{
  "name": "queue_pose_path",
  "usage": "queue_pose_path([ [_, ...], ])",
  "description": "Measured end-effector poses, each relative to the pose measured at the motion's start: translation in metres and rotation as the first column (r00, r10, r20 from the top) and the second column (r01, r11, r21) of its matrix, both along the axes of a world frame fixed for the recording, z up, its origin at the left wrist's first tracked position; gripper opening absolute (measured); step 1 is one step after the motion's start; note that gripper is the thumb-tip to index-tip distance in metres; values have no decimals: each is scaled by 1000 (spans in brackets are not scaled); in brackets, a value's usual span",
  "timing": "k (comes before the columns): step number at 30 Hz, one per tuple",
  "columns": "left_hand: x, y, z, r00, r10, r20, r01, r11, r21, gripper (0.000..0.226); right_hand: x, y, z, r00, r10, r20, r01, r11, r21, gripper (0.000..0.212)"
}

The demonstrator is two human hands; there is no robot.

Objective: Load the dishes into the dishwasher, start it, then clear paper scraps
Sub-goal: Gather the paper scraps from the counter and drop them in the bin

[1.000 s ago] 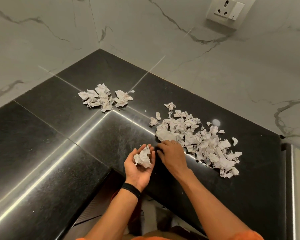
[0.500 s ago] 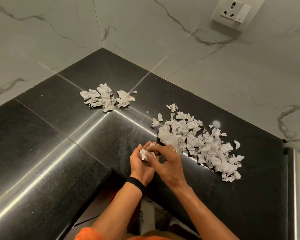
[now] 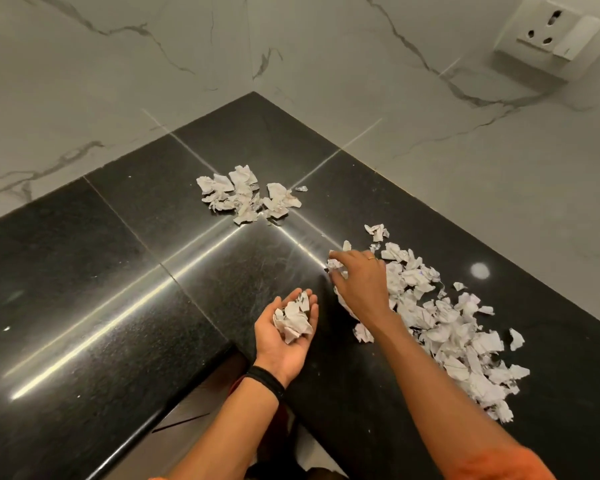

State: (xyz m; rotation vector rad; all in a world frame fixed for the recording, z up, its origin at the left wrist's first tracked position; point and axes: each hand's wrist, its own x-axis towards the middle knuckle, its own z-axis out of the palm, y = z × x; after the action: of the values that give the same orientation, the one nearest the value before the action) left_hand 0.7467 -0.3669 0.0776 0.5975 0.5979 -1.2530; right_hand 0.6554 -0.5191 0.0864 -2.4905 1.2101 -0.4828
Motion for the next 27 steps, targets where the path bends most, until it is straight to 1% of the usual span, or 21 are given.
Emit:
queue_pose_path([
  [2,6,-4,0,999,35,14,-35,999,11,39,14,-16,-6,982,47,-183,-63,995,-78,25],
  [4,9,-7,2,998,65,28,-65,997,29,39,22,-22,-10,951,78,-301,-114,988,-103,18],
  [5,11,-9,3,997,71,35,-72,997,32,39,24,-23,-11,942,78,-326,-124,985,-122,18],
  [7,15,-15,5,996,76,47,-78,997,26,39,25,-23,-10,944,70,-323,-127,979,-159,19],
  [9,19,-21,7,995,75,60,-76,997,26,40,22,-20,-9,965,78,-252,-122,978,-167,18],
  [10,21,-24,6,995,69,67,-71,997,30,40,20,-15,-7,985,80,-152,-102,983,-149,15],
  [11,22,-27,6,995,66,69,-69,997,33,41,18,-10,-3,997,77,-17,-78,991,-109,11],
  [13,25,-34,2,996,60,64,-63,997,49,41,17,6,12,965,66,255,-59,998,-33,10],
  [14,26,-37,0,997,49,62,-53,997,55,41,16,17,21,931,73,359,-77,997,-2,11],
  [15,27,-39,-1,997,33,63,-37,997,62,40,16,30,27,900,92,426,-105,994,7,12],
  [16,29,-42,-2,998,10,63,-14,998,66,39,17,42,32,882,120,455,-135,991,1,13],
  [17,31,-44,-2,998,-14,56,10,998,63,38,18,55,35,879,153,451,-168,986,-7,14],
  [21,46,-53,7,998,-62,-3,62,998,8,36,27,86,22,913,281,296,-269,960,-80,15],
  [23,55,-56,7,997,-65,-45,64,997,-36,35,33,90,22,920,245,306,-239,969,-59,16],
  [25,63,-57,7,995,-86,-51,83,995,-59,36,37,88,30,910,162,382,-184,983,23,18],
  [27,72,-60,6,992,-119,-36,115,989,-88,39,42,76,37,890,46,453,-94,992,83,17],
])
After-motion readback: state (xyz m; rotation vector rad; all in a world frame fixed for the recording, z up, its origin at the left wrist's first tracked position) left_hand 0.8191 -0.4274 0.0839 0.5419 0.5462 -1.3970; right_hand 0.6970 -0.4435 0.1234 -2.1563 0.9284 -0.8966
